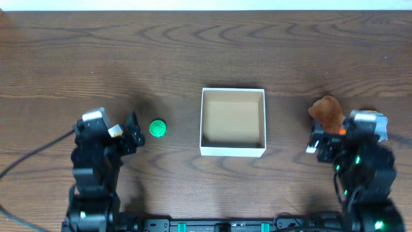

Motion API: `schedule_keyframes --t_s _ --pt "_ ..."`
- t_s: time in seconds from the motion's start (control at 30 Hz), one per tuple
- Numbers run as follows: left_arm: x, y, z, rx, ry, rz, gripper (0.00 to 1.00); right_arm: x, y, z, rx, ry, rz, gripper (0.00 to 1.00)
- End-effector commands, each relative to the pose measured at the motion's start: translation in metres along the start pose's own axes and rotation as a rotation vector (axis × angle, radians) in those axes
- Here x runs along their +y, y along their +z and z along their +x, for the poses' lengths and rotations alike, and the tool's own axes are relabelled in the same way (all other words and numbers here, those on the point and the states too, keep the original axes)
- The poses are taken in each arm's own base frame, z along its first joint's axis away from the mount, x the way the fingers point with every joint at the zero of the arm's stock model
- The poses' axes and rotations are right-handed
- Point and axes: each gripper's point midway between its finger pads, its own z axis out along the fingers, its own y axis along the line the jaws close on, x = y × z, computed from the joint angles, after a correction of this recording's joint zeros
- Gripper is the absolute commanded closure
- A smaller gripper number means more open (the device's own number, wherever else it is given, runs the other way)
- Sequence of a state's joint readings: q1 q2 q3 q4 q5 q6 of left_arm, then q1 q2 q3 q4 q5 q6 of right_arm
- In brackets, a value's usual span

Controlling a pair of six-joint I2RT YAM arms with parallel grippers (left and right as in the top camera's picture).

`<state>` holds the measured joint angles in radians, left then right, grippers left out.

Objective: Pack container
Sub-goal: 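Move the right gripper over the yellow-blue toy truck and grasp it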

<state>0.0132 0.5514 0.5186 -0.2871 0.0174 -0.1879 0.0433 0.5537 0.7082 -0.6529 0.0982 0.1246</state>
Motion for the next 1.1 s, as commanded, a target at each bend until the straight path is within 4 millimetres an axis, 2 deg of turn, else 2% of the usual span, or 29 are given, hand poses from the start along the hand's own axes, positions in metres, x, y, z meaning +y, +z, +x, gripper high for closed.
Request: schedule_keyframes --t_s 0.0,0.1,0.2,0.33,0.43,0.63,0.9,1.07 --pt "-0.009 0.007 -0.014 0.046 -0.022 0.020 0.02 -0.014 0.002 -0.026 0.087 0.027 0.077 0.01" --pt "-0.020 0.016 -0.019 0.086 -0.023 0.065 0.02 -0.028 0.008 -0.040 0.216 0.067 0.126 0.01" --pt "-0.022 0.025 -0.017 0.125 -0.024 0.069 0.02 -0.047 0.016 -0.051 0.322 0.145 0.149 0.01" --pt "-0.021 0.028 -0.012 0.150 -0.025 0.059 0.02 -0.071 0.029 -0.056 0.457 0.161 0.068 0.01" --pt "-0.021 0.028 -0.013 0.146 -0.025 0.060 0.02 -0.098 0.041 -0.047 0.529 0.192 0.062 0.01" --pt "-0.021 0.028 -0.013 0.148 -0.024 0.060 0.02 -0.150 0.066 -0.014 0.638 0.336 0.151 0.01" --pt "-0.015 0.029 -0.014 0.139 -0.022 0.027 0.02 -0.191 0.081 0.024 0.788 0.328 0.327 0.01" --pt "-0.015 0.029 -0.015 0.139 -0.022 0.027 0.02 -0.204 0.099 0.026 0.774 0.286 0.341 0.01"
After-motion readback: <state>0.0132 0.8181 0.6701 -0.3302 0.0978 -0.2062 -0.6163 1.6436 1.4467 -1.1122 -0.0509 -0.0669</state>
